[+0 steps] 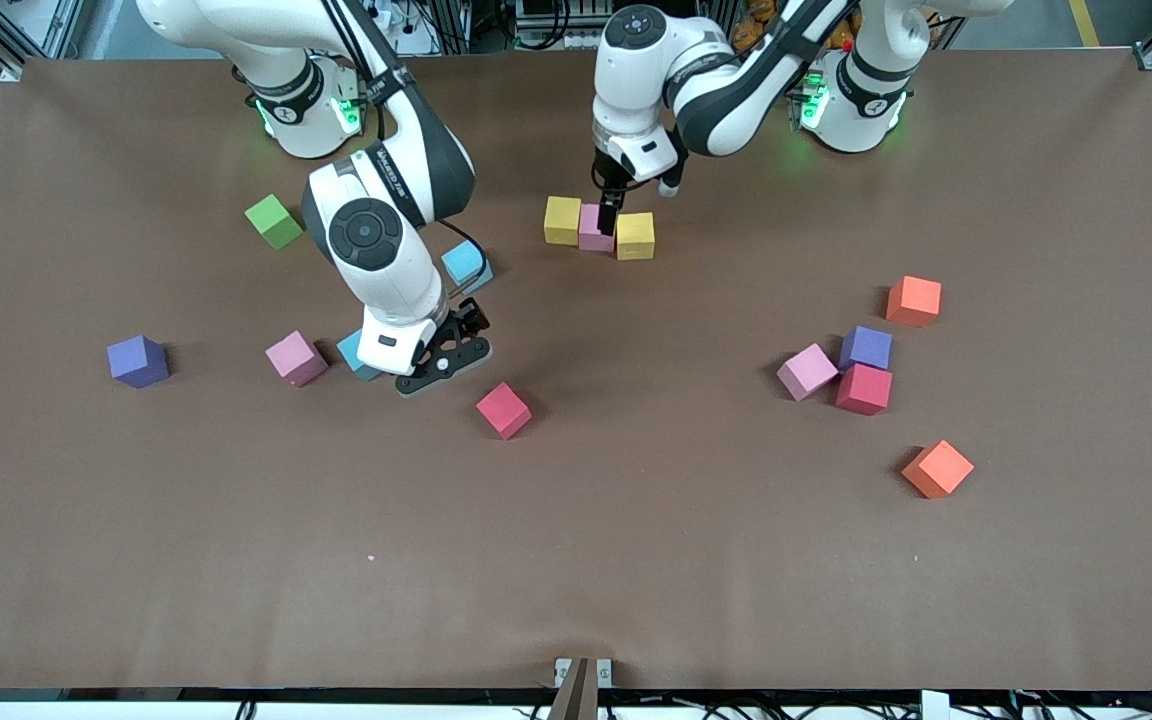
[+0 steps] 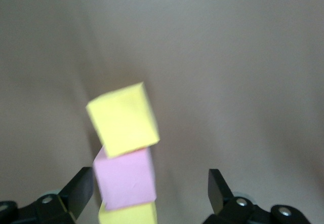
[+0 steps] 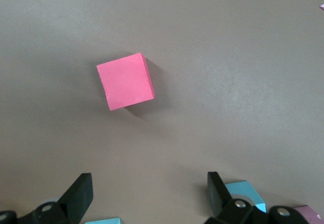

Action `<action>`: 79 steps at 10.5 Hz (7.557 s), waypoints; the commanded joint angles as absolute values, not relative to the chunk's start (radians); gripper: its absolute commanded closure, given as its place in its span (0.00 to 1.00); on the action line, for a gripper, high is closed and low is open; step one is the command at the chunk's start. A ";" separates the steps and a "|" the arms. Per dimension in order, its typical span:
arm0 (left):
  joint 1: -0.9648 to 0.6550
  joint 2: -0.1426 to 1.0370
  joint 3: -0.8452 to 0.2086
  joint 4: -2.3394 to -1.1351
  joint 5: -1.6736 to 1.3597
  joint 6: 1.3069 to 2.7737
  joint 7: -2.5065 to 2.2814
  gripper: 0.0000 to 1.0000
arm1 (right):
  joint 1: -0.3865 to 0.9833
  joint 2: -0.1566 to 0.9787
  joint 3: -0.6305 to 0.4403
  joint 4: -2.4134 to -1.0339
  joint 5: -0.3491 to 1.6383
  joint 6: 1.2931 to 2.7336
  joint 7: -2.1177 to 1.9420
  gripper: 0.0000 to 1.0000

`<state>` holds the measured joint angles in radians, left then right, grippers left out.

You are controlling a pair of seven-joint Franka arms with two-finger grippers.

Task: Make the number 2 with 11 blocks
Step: 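Reach the left gripper to another lavender cube while the right gripper withdraws, then grasp the lavender cube with the left gripper while the right gripper reaches cyan, then carry the lavender cube toward the row while the right gripper grasps cyan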

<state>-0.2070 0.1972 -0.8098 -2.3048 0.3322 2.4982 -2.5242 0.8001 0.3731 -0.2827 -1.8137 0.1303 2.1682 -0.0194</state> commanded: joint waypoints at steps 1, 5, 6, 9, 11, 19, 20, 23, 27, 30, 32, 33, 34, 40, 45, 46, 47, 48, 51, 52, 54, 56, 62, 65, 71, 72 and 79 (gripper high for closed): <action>-0.094 0.189 -0.841 -2.290 0.357 2.477 -2.290 0.00 | 0.801 0.327 -0.278 -1.807 0.138 2.129 -0.002 0.00; 0.001 0.244 -0.842 -2.215 0.301 2.473 -1.892 0.00 | 0.827 0.314 -0.275 -1.717 0.138 2.036 -0.002 0.00; 0.002 0.245 -0.839 -2.211 0.287 2.448 -1.819 0.00 | 0.836 0.296 -0.275 -1.713 0.140 2.033 0.002 0.00; 0.086 0.212 -0.833 -2.203 0.282 2.350 -1.547 0.00 | 0.856 0.252 -0.275 -1.706 0.138 1.979 0.028 0.00; 0.153 0.218 -0.834 -2.207 0.282 2.330 -1.221 0.00 | 0.861 0.253 -0.275 -1.706 0.138 1.979 0.031 0.00; 0.368 0.224 -0.833 -2.226 0.255 2.270 0.171 0.00 | 0.851 0.259 -0.279 -1.684 0.141 1.983 0.067 0.00; 0.368 0.233 -0.821 -2.227 0.255 2.287 0.264 0.00 | 0.854 0.250 -0.279 -1.681 0.140 1.967 0.083 0.00; 0.368 0.310 -0.750 -2.229 0.261 2.405 0.461 0.00 | 0.850 0.253 -0.282 -1.663 0.140 1.966 0.084 0.00; 0.354 0.374 -0.684 -2.192 0.261 2.465 0.557 0.00 | 0.847 0.261 -0.281 -1.664 0.140 1.993 0.084 0.00; 0.315 0.410 -0.632 -2.175 0.268 2.467 0.551 0.00 | 0.851 0.252 -0.278 -1.661 0.141 1.948 0.089 0.00; 0.311 0.411 -0.608 -2.177 0.307 2.467 0.551 0.00 | 0.856 0.249 -0.278 -1.661 0.141 1.945 0.091 0.00; 0.311 0.411 -0.606 -2.175 0.305 2.467 0.551 0.00 | 0.856 0.244 -0.278 -1.661 0.141 1.937 0.091 0.00; 0.311 0.411 -0.606 -2.175 0.305 2.467 0.543 0.00 | 0.854 0.242 -0.278 -1.661 0.141 1.936 0.091 0.00; 0.308 0.434 -0.597 -2.175 0.334 2.482 0.522 0.00 | 0.833 0.252 -0.287 -1.637 0.141 1.925 0.070 0.00; 0.276 0.439 -0.581 -2.201 0.342 2.487 0.309 0.55 | 0.747 0.256 -0.287 -1.634 0.141 1.793 0.198 0.00; 0.275 0.428 -0.581 -2.207 0.342 2.484 0.295 0.84 | 0.729 0.261 -0.287 -1.643 0.140 1.781 0.196 0.00; 0.269 0.411 -0.583 -2.221 0.342 2.480 0.211 0.91 | 0.700 0.265 -0.287 -1.655 0.138 1.767 0.195 0.00; 0.238 0.391 -0.584 -2.227 0.344 2.465 0.084 0.93 | 0.674 0.274 -0.287 -1.679 0.138 1.766 0.193 0.00; 0.125 0.345 -0.594 -2.218 0.327 2.367 -0.318 0.94 | 0.658 0.265 -0.287 -1.758 0.135 1.798 0.166 0.00; 0.097 0.336 -0.615 -2.215 0.321 2.353 -0.468 0.94 | 0.658 0.262 -0.287 -1.784 0.133 1.816 0.122 0.00; 0.068 0.330 -0.678 -2.209 0.252 2.342 -0.723 0.93 | 0.657 0.258 -0.287 -1.889 0.132 1.946 0.011 0.00; 0.054 0.324 -0.719 -2.209 0.230 2.342 -0.915 0.86 | 0.657 0.258 -0.287 -1.992 0.132 2.084 -0.133 0.00; 0.009 0.356 -0.784 -2.217 0.202 2.466 -0.969 0.92 | 0.655 0.262 -0.288 -2.180 0.132 2.331 -0.359 0.00; -0.023 0.409 -0.782 -2.218 0.209 2.529 -0.971 0.94 | 0.617 0.276 -0.287 -2.212 0.132 2.399 -0.417 0.00; -0.064 0.426 -0.775 -2.217 0.209 2.531 -1.009 0.94 | 0.612 0.331 -0.287 -2.240 0.133 2.479 -0.416 0.00; -0.066 0.426 -0.773 -2.217 0.209 2.531 -1.008 0.94 | 0.612 0.337 -0.287 -2.240 0.133 2.491 -0.416 0.00; -0.075 0.439 -0.753 -2.218 0.210 2.540 -1.006 0.94 | 0.601 0.383 -0.284 -2.241 0.140 2.530 -0.416 0.00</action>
